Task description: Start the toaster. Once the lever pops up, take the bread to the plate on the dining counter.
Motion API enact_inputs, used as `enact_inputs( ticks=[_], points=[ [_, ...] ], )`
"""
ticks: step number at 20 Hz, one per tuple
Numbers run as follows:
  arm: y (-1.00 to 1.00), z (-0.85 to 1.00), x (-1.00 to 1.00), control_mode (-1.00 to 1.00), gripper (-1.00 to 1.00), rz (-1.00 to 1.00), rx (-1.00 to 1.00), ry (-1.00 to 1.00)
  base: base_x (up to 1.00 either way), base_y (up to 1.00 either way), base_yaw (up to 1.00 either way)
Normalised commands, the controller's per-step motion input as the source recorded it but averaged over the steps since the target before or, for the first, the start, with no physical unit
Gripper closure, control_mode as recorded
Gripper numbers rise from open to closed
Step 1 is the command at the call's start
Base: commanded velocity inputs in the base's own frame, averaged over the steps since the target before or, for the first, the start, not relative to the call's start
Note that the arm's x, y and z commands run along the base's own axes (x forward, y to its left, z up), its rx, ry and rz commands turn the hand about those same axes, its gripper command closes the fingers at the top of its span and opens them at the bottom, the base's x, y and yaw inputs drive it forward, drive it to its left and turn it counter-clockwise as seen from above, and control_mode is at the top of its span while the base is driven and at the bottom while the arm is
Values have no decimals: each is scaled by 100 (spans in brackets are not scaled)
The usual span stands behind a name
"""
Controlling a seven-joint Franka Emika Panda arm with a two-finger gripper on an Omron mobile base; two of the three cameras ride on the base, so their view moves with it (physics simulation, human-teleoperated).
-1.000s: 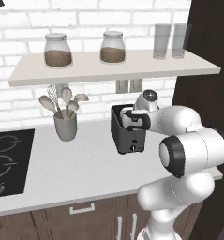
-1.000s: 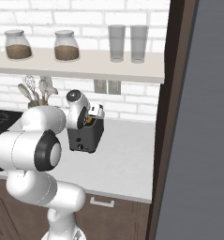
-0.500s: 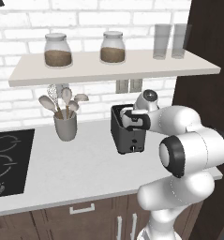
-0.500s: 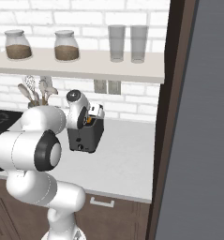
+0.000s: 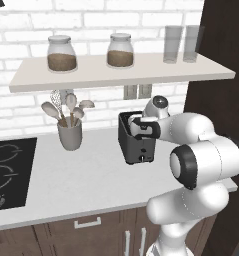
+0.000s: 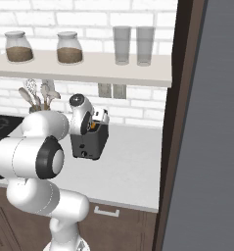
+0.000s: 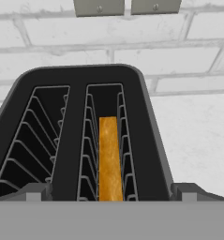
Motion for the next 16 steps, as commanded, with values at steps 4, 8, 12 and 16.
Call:
enact_inputs(
  ticks=[4,8,12,16],
  points=[
    [0,0,0,-100,-100,0,0,0,0,0,0],
    [0,0,0,-100,-100,0,0,0,0,0,0],
    [0,0,0,-100,-100,0,0,0,0,0,0],
    [0,0,0,-100,-100,0,0,0,0,0,0]
  ],
)
